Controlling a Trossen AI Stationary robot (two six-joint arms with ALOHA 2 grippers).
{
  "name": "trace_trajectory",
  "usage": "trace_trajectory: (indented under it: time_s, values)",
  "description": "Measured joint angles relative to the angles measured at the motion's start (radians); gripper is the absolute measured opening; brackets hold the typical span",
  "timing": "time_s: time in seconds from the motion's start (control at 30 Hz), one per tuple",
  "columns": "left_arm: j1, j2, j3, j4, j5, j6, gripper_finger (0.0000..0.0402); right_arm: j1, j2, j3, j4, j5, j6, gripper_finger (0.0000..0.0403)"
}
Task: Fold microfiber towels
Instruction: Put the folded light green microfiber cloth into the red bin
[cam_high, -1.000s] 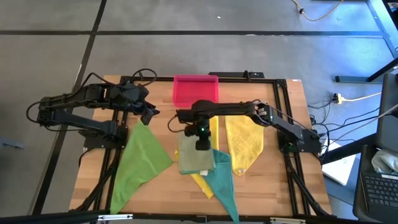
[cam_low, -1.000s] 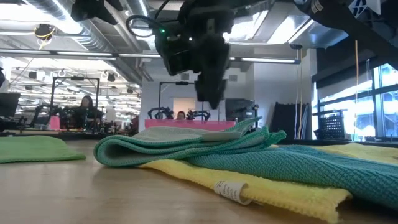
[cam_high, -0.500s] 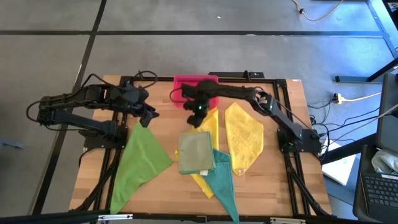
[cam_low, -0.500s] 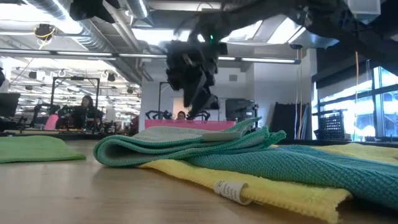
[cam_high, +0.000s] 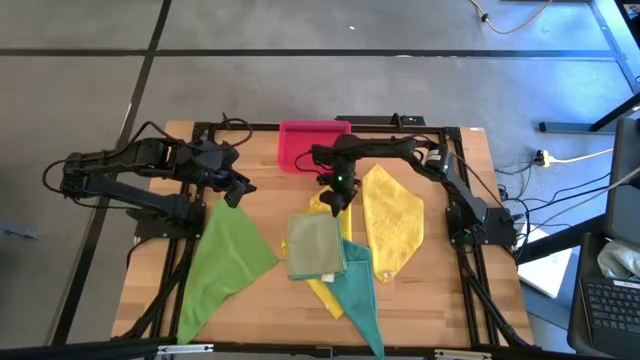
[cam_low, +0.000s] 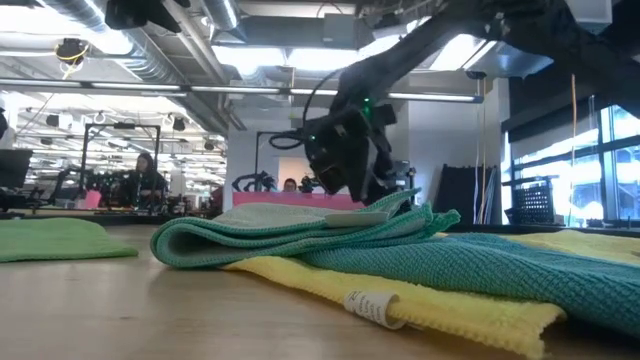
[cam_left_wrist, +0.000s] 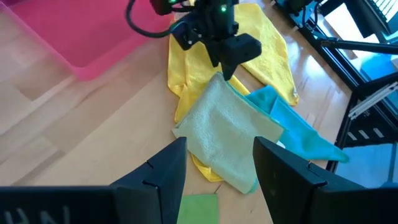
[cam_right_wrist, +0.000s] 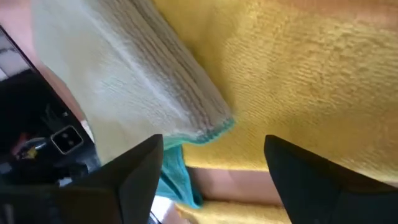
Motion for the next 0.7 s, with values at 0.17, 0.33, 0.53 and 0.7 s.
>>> trace_trajectory:
  time_s: [0.17,0.33,0.53,0.7]
  values:
    - [-0.001,0.000,0.000,-0.013,0.002,-0.042,0.0176,0.000,-0.076,-0.139,0.120,-0.033,0.130,0.0284]
    - [-0.001,0.000,0.000,-0.016,-0.017,-0.076,0.0176,0.033,-0.142,-0.256,0.224,-0.048,0.197,0.0284]
    - [0.000,0.003,0.000,-0.015,-0.027,-0.092,0.0176,0.060,-0.194,-0.374,0.530,-0.036,0.385,0.0284]
    - [0.000,0.002,0.000,-0.015,-0.023,-0.109,0.0176,0.068,-0.196,-0.389,0.601,0.013,0.438,0.0284]
